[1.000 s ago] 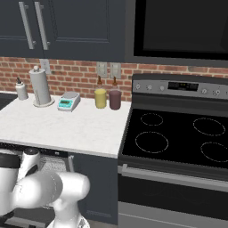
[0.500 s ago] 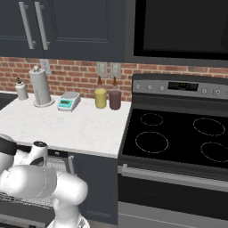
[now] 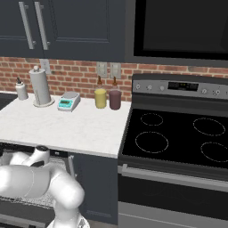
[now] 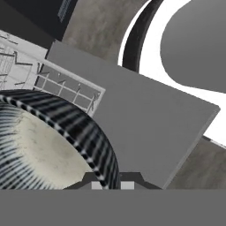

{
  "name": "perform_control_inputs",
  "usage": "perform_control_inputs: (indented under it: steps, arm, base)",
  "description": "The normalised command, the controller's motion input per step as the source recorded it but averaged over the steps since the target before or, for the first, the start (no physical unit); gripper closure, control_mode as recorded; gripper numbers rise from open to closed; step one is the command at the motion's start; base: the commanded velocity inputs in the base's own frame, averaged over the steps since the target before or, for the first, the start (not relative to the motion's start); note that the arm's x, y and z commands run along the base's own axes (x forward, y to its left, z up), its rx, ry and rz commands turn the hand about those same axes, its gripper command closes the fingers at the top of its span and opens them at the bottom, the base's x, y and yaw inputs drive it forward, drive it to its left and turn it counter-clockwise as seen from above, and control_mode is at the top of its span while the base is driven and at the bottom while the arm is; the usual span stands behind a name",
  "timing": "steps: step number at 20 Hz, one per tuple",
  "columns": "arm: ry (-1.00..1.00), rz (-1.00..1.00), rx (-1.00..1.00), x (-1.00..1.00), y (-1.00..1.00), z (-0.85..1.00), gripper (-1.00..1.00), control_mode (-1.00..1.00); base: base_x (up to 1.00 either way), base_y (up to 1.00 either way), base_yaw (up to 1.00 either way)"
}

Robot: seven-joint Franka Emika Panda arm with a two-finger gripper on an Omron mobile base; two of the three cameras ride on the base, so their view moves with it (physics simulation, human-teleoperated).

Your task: Pick up the cup and bowl from the counter, place them in the dishwasher, and close the dishwasher door.

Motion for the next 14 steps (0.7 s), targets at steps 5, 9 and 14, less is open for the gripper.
perform_control_inputs:
  steps: [5, 9, 14]
  arm:
    - [0.00, 0.00, 0.00, 0.00, 0.28, -0.26, 1.00, -1.00]
    - [0.00, 0.00, 0.00, 0.00, 0.43, -0.06, 1.00, -1.00]
    - [0.00, 0.00, 0.00, 0.00, 0.39, -0.08, 1.00, -1.00]
  base:
    - [0.00, 0.00, 0.00]
    - [0.00, 0.00, 0.00]
    - [0.00, 0.00, 0.00]
